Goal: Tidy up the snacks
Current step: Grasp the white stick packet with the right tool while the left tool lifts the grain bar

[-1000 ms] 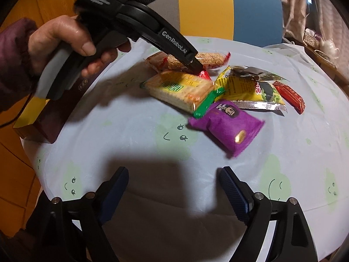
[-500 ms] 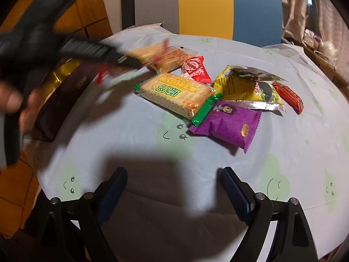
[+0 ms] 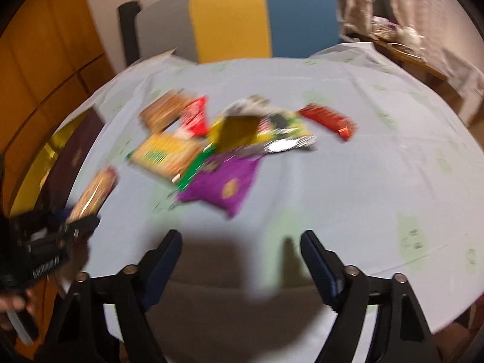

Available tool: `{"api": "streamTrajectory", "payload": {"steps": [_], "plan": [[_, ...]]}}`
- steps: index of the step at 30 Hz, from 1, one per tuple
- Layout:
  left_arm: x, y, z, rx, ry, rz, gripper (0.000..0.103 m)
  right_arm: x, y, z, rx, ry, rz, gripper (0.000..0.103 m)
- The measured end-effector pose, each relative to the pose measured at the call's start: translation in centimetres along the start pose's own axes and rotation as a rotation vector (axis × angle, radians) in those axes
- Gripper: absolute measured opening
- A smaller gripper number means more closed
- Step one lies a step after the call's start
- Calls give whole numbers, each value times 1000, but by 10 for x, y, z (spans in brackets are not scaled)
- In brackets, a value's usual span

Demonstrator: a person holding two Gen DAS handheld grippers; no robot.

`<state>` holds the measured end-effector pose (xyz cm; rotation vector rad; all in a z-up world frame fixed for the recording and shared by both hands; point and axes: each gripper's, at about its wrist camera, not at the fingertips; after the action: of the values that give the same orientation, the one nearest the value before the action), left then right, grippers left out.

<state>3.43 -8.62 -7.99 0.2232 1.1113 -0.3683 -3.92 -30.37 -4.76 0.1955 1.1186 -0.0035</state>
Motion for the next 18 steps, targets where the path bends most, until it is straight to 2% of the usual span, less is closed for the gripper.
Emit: {"api": "streamTrajectory", "payload": {"steps": [2, 7, 10, 13, 18], "plan": [[0, 0, -3, 10, -17, -2, 30, -10, -11, 9, 39, -16, 1, 62], [1, 3, -4, -4, -34, -17, 30, -29, -31, 52, 103, -66, 26, 49], [2, 2, -4, -9, -46, -23, 30, -33, -23, 81, 64, -84, 39, 49], [1, 3, -6, -11, -51, -26, 30, -21, -7, 111, 3, -52, 70, 49], [1, 5, -6, -21, -53, -42, 30, 25, 24, 149, -110, 71, 37, 51]]}}
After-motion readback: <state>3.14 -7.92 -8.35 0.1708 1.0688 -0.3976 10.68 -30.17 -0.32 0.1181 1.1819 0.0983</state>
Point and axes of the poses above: each gripper's, at about its wrist camera, not at the fingertips, and x roughly the way its jaws point, y to its left, z to its top, and after that the axes turned 8 degrees about y, right-handed
